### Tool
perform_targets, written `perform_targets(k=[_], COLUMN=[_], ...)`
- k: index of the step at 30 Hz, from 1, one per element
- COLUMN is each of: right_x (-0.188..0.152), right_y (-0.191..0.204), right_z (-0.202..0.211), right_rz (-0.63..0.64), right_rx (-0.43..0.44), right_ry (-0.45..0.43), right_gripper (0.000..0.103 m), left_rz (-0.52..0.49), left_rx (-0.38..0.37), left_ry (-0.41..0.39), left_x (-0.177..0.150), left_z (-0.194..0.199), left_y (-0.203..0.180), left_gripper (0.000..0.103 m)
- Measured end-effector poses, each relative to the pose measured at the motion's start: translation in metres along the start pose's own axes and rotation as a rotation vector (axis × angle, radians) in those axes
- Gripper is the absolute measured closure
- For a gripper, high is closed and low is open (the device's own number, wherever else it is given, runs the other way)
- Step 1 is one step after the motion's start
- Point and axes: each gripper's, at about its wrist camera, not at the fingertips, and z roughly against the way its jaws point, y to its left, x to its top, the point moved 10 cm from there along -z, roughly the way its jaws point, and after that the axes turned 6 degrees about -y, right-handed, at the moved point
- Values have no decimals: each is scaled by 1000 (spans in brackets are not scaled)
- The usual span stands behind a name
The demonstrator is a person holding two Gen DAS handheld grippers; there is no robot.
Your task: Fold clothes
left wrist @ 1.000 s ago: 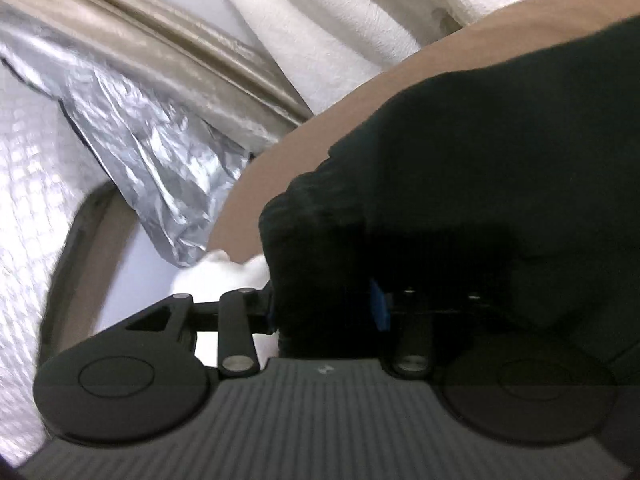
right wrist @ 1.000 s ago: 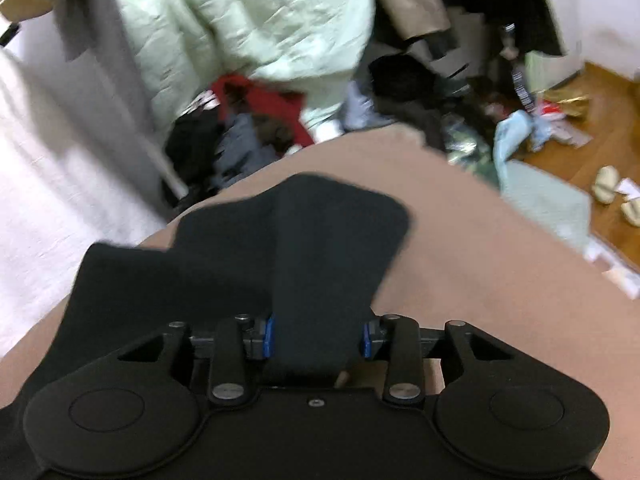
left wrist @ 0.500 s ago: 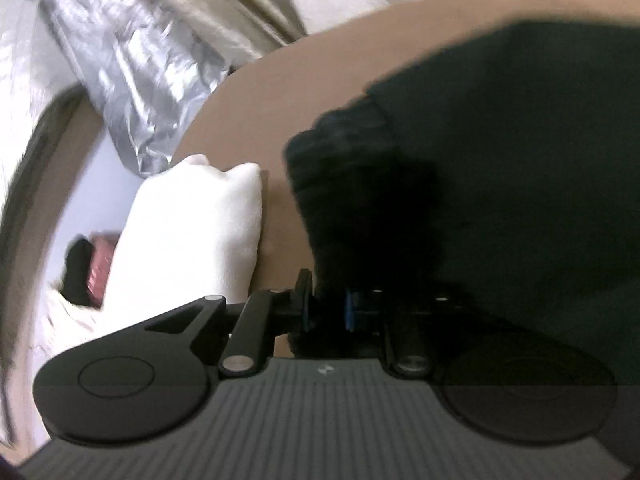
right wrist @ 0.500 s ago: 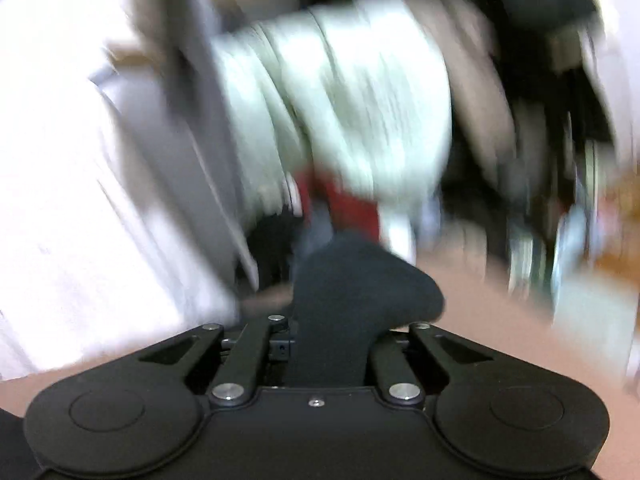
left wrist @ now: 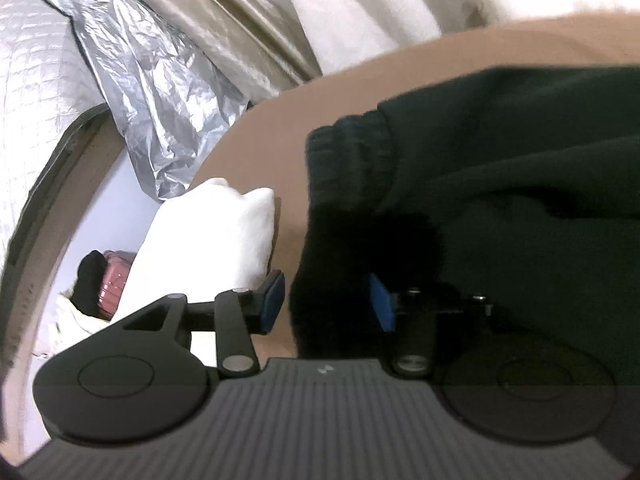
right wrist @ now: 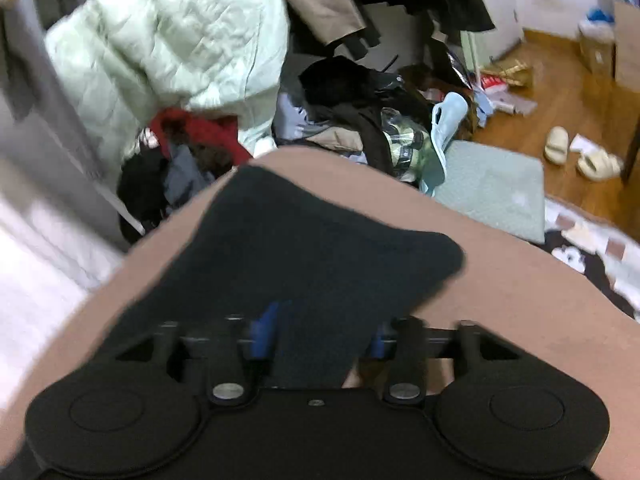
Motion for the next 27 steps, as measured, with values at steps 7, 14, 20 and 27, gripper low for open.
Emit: perform_targets(k=[7, 14, 20, 27], right_x=[-34, -130, -163, -179], right_y=[15, 25, 50, 30], right_z=[85, 133, 180, 193], right_rz=[-60, 142, 308, 315], right_rx=[407, 616, 796, 800], right_ry=[185, 385, 536, 606], right_gripper=[47, 37, 35, 35], left_rz=[25, 172, 278, 378], left_rx=[-41, -245, -355, -332], left_ry=[-193, -194, -9, 175], left_x=[-29, -87, -138, -192], left_z=[99, 163, 166, 150], left_y=[37, 45, 39, 67], left_gripper=[31, 24, 24, 24])
